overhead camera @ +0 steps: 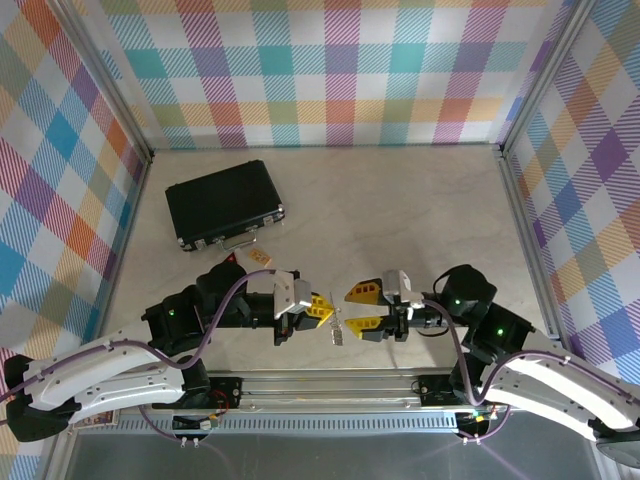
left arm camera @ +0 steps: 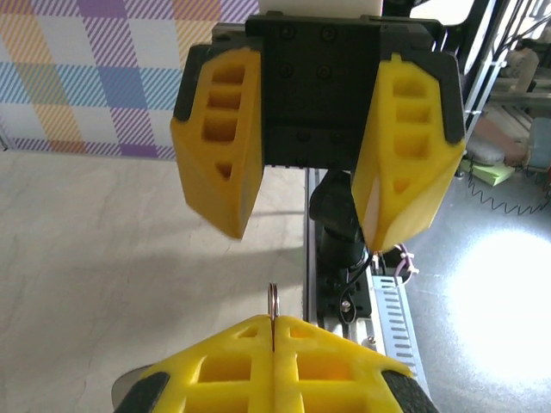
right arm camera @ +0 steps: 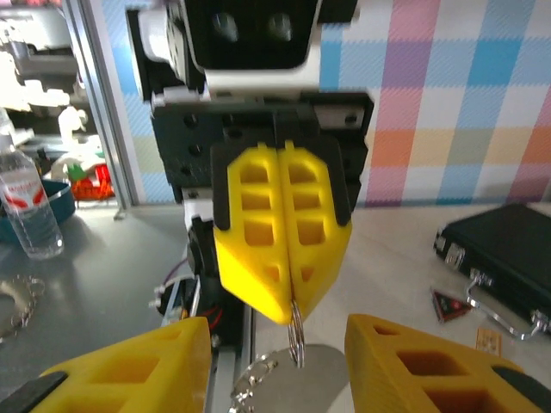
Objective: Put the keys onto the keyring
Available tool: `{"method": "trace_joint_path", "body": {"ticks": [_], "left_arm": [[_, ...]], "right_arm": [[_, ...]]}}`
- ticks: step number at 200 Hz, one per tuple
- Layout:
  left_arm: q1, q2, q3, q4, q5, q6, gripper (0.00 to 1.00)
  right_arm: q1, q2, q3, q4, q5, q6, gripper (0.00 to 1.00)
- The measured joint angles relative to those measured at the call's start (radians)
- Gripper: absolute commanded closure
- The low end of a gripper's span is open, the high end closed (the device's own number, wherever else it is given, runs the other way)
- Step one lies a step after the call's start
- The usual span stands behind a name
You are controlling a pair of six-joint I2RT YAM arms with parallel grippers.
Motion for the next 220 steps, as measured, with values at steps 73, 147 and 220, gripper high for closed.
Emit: {"method": "trace_joint_path", "body": {"ticks": [73,147,220], "left_arm": [[0.000,0.017,0.017,-0.079,-0.002,0.021,1.00],[0.000,0.019,0.019,-0.101,-0.014,0.023,1.00],[0.000,0.027,0.019,-0.119,-0.021,0.030,1.00]], "right_arm": [[0.010,0.029,0.000,-0.088,0.034,-0.050,0.69],[0.024,0.066,0.002,-0.092,0.041,-0.054,0.75],[0.032,0.089,0.006,-0.084,0.048,-0.054,0.79]]}}
